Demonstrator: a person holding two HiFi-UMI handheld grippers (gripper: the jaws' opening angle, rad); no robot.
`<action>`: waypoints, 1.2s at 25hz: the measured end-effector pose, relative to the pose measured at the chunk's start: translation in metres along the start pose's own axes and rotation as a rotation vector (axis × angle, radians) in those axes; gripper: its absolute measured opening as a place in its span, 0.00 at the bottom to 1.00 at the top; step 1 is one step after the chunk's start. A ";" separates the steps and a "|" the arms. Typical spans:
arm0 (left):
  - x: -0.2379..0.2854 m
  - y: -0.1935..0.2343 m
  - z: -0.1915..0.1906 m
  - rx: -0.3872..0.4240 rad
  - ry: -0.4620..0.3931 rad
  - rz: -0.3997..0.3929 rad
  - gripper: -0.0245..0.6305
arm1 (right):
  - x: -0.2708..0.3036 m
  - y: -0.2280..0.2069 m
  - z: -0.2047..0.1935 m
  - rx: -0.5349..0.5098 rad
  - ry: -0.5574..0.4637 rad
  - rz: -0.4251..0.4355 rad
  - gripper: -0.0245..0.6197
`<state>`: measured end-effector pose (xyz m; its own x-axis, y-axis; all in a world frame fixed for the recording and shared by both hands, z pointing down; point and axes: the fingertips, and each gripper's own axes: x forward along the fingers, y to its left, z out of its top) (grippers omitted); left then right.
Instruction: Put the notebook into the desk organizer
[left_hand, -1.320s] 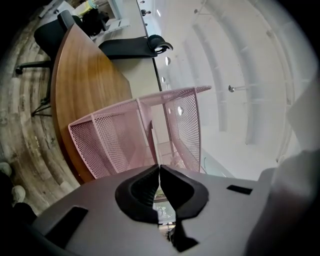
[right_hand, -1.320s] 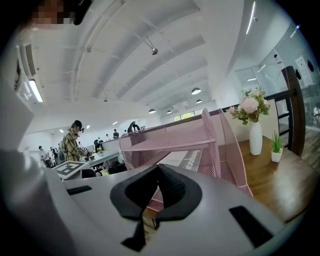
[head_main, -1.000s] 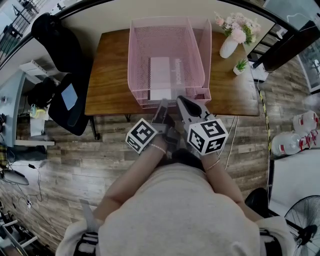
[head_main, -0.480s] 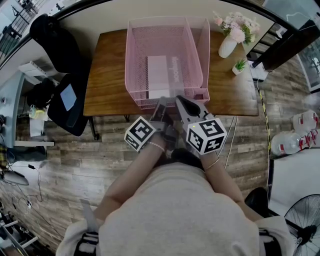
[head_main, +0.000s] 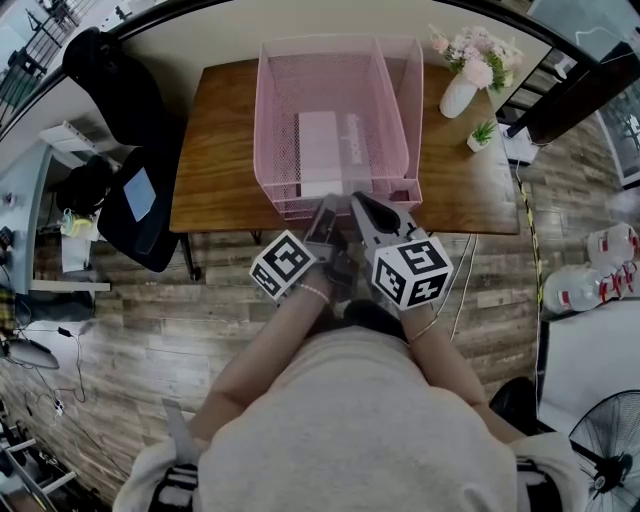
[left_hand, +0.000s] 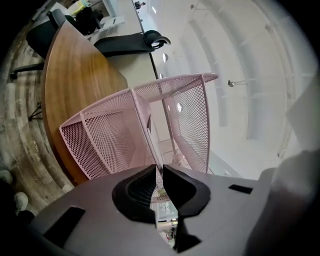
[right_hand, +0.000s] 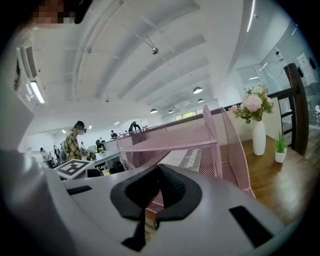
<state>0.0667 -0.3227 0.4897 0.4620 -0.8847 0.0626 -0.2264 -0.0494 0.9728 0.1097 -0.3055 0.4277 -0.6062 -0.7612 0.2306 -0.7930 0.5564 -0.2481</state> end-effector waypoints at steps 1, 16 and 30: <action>-0.001 0.000 -0.002 0.003 0.008 0.000 0.10 | -0.001 0.001 -0.001 0.001 0.000 -0.001 0.05; -0.021 -0.018 -0.002 0.242 0.075 -0.019 0.11 | -0.005 0.012 -0.013 0.008 0.016 -0.010 0.05; -0.033 -0.049 -0.002 0.798 0.150 -0.063 0.04 | -0.010 0.011 -0.018 0.008 0.017 -0.023 0.05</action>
<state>0.0641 -0.2899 0.4406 0.5914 -0.8004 0.0978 -0.7130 -0.4624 0.5270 0.1064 -0.2858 0.4392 -0.5886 -0.7680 0.2524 -0.8064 0.5360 -0.2499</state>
